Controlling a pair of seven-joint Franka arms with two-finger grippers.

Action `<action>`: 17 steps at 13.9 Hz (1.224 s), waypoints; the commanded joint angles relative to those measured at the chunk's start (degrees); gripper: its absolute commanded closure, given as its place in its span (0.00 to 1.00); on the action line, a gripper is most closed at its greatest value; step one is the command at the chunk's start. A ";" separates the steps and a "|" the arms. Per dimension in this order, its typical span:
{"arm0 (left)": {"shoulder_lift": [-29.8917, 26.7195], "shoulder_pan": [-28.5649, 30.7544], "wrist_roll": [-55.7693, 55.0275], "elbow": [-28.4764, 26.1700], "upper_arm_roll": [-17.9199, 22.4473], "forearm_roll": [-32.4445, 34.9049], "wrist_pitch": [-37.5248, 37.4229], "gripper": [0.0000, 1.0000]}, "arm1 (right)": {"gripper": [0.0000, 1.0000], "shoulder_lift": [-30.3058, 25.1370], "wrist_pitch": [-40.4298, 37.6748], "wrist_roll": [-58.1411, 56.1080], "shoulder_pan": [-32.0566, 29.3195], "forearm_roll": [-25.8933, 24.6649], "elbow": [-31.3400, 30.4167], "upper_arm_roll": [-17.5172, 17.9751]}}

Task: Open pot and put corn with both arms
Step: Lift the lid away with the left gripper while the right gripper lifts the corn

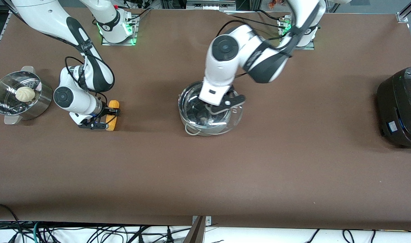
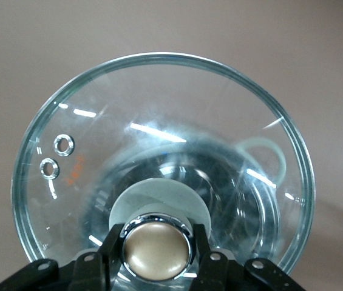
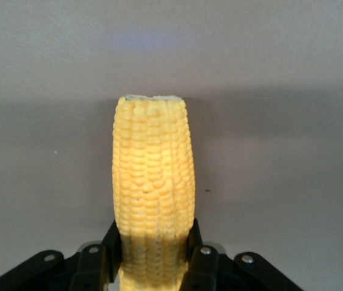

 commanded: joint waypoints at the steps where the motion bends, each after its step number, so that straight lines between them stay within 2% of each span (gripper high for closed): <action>1: -11.27 8.35 15.03 -8.51 -0.22 -2.67 -2.66 1.00 | 1.00 -2.30 -6.18 -1.57 -0.17 0.15 4.46 0.13; 4: -18.67 17.76 34.39 -18.88 0.04 -5.23 -2.66 1.00 | 1.00 -2.22 -22.76 -1.22 -0.09 0.32 16.66 0.65; 5: -20.16 19.35 38.53 -22.13 1.08 -5.32 -2.57 1.00 | 1.00 -1.96 -27.78 -0.70 -0.09 0.50 20.62 1.96; 7: -20.97 20.24 47.67 -25.58 5.29 -5.23 -2.48 1.00 | 1.00 -1.87 -34.22 -0.34 0.09 0.50 26.43 7.13; 9: -20.88 22.17 56.20 -28.13 8.73 -5.32 -1.17 1.00 | 1.00 -1.78 -35.39 2.01 2.54 0.68 29.43 9.70; 12: -20.53 22.62 67.71 -34.97 13.82 -5.41 7.07 1.00 | 1.00 -0.30 -34.16 16.65 11.13 0.59 32.15 11.55; 14: -20.00 23.14 71.96 -41.12 15.33 -6.11 16.19 1.00 | 1.00 3.56 -32.06 25.64 17.02 0.76 36.37 11.73; 16: -18.43 23.23 74.34 -47.80 15.33 -6.73 26.03 1.00 | 1.00 8.22 -26.89 32.58 23.79 0.68 40.24 11.73; 17: -17.20 23.23 74.43 -50.96 15.33 -6.99 30.69 1.00 | 1.00 10.42 -23.91 36.27 25.30 0.76 41.82 11.82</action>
